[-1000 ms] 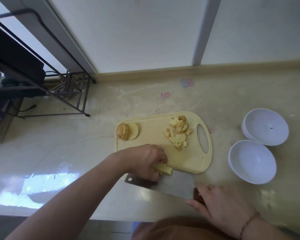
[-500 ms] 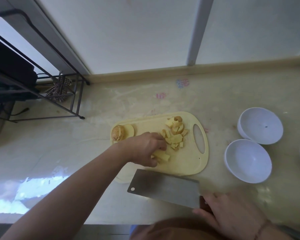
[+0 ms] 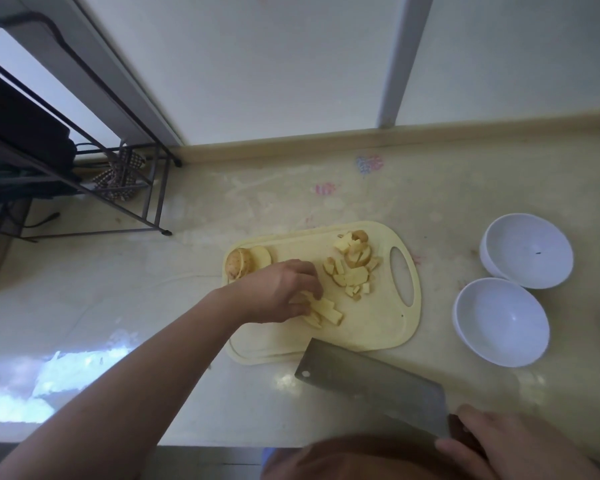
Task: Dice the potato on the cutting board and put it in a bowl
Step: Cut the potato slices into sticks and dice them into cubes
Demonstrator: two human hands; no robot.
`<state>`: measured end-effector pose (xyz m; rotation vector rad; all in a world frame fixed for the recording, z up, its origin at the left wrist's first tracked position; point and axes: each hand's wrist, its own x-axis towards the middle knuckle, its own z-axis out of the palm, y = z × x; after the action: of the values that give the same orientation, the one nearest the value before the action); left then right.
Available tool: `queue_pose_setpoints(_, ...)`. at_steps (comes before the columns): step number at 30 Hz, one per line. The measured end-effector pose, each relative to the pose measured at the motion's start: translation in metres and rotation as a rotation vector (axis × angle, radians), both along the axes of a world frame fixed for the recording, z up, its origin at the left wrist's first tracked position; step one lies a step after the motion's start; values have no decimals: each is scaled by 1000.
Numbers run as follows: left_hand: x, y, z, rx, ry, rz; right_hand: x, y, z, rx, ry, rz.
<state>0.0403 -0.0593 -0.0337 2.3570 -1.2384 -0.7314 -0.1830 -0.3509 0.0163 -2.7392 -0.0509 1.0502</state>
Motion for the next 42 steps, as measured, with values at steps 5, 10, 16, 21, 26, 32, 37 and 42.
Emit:
queue_pose_setpoints(5,-4,2,-3,-55,-139,-29,2,1,5,3,-17,-51)
queue_pose_setpoints(10,-17,1,-10,-129,-209,-49,3,0,2,25,-55,-89)
queue_pose_setpoints(16,-31,10,-21,-270,-342,-84,-1,-4,0,13,-86,-168)
queue_pose_setpoints(21,-32,19,-25,-152,-339,-13,-6,-6,-7,161,-119,-404)
queue_pose_setpoints(26,-32,13,-34,-249,-199,191,4,1,4,312,-217,-571)
queue_pose_setpoints(32,-36,3,-36,-236,-161,118,7,2,4,358,-240,-581)
queue_pose_setpoints(37,-26,5,-30,-125,-283,-181,7,5,5,382,-241,-583)
queue_pose_setpoints(42,-26,2,-35,-121,-422,-297,11,7,4,380,-218,-617)
